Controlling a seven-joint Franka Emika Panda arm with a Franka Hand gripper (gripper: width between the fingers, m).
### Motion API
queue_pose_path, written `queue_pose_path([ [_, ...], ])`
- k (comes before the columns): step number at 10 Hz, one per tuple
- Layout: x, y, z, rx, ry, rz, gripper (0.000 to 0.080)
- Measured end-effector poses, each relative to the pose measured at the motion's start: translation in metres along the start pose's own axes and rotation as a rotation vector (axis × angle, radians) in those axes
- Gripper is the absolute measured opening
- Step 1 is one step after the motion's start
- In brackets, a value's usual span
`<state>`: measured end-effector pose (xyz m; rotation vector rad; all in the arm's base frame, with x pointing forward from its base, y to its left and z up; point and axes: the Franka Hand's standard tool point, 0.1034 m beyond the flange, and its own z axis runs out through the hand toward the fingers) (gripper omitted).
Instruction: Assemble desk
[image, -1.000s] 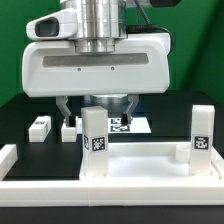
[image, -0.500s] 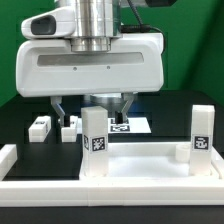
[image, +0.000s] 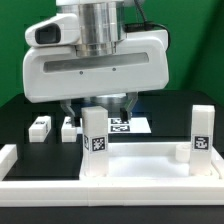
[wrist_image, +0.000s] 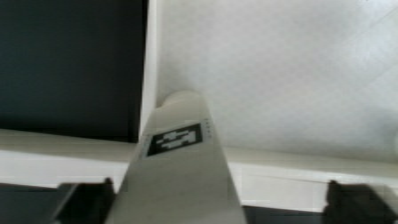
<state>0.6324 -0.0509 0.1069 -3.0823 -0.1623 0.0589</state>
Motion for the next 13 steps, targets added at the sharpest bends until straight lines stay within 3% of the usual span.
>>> queue_pose_path([
  [1, -0.0001, 0.0004, 0.0002, 0.0, 0.0, 0.001, 0.0346],
  [2, -0.0004, 0.002, 0.0002, -0.003, 0.0, 0.001, 0.0346],
  [3, -0.0007, 0.0032, 0.0005, -0.003, -0.001, 0.003, 0.0291],
  [6, -0.0009, 0.0038, 0.0006, -0.003, -0.001, 0.034, 0.0291],
  [10, 0.0033, -0.0041, 0.001, 0.002, -0.013, 0.797, 0.0291],
  [11, 0.0048, -0.004, 0.0007, 0.019, -0.012, 0.994, 0.0291],
  [13, 0.0056, -0.003, 0.0009, 0.025, -0.004, 1.098, 0.0291],
])
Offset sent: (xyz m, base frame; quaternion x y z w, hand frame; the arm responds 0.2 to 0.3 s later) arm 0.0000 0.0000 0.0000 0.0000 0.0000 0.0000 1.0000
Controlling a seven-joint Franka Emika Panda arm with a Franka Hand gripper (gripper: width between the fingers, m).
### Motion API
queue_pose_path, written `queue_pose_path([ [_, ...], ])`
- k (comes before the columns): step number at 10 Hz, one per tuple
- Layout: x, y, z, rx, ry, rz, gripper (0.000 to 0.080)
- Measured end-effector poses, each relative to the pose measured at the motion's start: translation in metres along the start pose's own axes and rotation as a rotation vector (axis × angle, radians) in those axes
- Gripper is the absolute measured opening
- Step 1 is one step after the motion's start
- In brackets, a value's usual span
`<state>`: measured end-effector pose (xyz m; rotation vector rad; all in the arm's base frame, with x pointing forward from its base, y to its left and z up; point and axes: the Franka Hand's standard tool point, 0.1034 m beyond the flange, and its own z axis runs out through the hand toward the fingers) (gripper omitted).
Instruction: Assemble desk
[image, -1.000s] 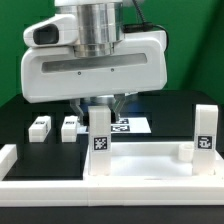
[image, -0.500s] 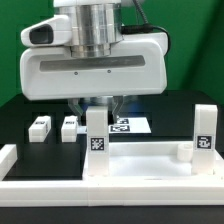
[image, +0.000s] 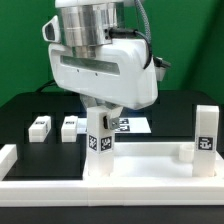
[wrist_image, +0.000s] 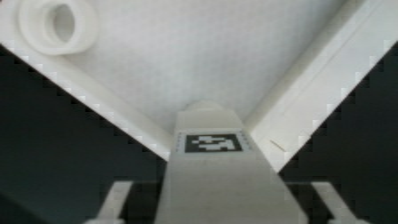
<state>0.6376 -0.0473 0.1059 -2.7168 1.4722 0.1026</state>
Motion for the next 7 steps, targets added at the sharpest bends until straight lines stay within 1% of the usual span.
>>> queue_pose_path([
  [2, 0.0006, -0.0008, -0.0004, 0.003, 0.004, 0.102, 0.0291],
  [4, 0.0016, -0.002, -0.0016, 0.009, 0.006, 0.307, 0.0291],
  [5, 0.0029, -0.0035, -0.0019, 0.028, 0.01, 0.501, 0.0291],
  [6, 0.0037, -0.004, -0.0008, 0.063, 0.006, 0.698, 0.0291],
  [7, 0.0041, -0.0016, -0.0005, 0.106, -0.001, 0.882, 0.0291],
])
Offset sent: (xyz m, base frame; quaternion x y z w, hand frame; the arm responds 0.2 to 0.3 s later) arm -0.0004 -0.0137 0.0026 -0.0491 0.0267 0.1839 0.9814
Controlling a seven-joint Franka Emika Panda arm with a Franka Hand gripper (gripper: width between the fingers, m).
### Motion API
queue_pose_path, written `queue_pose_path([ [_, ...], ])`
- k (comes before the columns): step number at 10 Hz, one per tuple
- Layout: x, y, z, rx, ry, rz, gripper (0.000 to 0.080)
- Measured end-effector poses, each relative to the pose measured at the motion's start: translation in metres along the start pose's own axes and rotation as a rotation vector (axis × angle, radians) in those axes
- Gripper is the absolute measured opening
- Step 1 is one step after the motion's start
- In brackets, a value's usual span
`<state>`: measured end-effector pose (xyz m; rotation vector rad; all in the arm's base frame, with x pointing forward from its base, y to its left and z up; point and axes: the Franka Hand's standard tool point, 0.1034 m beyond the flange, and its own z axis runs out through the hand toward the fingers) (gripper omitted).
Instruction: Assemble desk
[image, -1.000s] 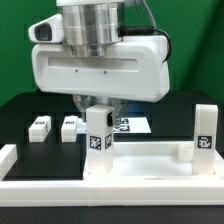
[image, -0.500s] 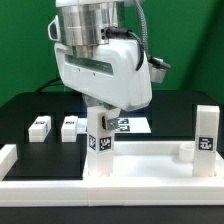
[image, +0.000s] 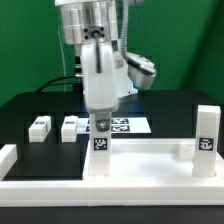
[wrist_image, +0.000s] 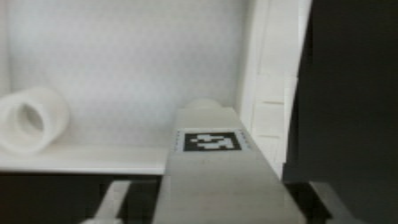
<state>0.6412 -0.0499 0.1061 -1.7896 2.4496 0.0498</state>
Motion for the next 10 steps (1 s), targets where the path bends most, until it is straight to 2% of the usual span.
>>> queue_pose_path([
  [2, 0.001, 0.002, 0.001, 0.046, -0.01, 0.122, 0.0304],
  [4, 0.001, 0.003, 0.0, 0.044, 0.011, 0.144, 0.0304],
  [5, 0.0, 0.004, 0.001, 0.045, 0.006, 0.149, 0.0351],
  [6, 0.0, 0.004, 0.002, 0.044, 0.005, 0.147, 0.0351],
  [7, 0.0, 0.004, 0.002, 0.044, 0.004, 0.146, 0.0542],
  [8, -0.002, 0.004, 0.002, 0.043, 0.007, 0.105, 0.0615],
  [10, -0.016, 0.008, -0.005, 0.047, 0.005, -0.056, 0.0648],
])
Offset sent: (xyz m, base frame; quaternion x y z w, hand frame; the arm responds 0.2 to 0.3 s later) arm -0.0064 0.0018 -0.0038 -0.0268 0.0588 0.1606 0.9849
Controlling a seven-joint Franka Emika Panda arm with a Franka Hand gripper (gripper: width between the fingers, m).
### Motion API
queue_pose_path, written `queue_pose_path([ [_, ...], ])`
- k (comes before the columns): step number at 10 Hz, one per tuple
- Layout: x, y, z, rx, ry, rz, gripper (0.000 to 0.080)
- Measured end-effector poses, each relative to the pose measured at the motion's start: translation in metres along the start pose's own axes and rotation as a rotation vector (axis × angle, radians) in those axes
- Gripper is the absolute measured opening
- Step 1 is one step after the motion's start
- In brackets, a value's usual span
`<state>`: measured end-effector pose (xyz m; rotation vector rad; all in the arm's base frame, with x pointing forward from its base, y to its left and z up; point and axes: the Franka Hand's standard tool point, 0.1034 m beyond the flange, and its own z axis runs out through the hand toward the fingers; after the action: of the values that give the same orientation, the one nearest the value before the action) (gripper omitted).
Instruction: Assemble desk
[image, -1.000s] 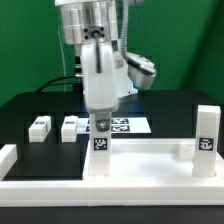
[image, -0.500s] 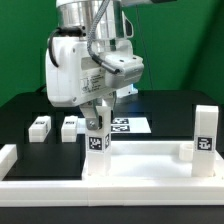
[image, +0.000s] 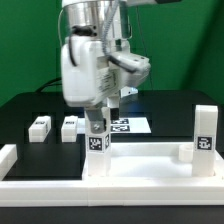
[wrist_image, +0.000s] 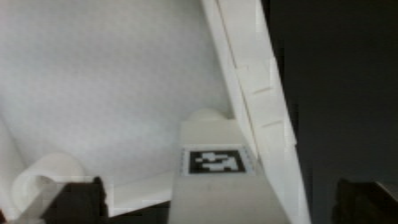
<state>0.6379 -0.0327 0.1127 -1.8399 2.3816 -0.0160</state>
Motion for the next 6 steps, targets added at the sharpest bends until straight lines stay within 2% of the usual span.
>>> queue_pose_path([
  [1, -0.015, 0.006, -0.016, 0.002, -0.022, 0.005, 0.0648],
  [2, -0.034, 0.009, -0.034, -0.011, -0.048, 0.05, 0.0648],
  [3, -0.042, 0.004, -0.04, -0.005, -0.056, 0.073, 0.0649],
  [6, -0.038, 0.005, -0.034, -0.006, -0.049, 0.051, 0.0649],
])
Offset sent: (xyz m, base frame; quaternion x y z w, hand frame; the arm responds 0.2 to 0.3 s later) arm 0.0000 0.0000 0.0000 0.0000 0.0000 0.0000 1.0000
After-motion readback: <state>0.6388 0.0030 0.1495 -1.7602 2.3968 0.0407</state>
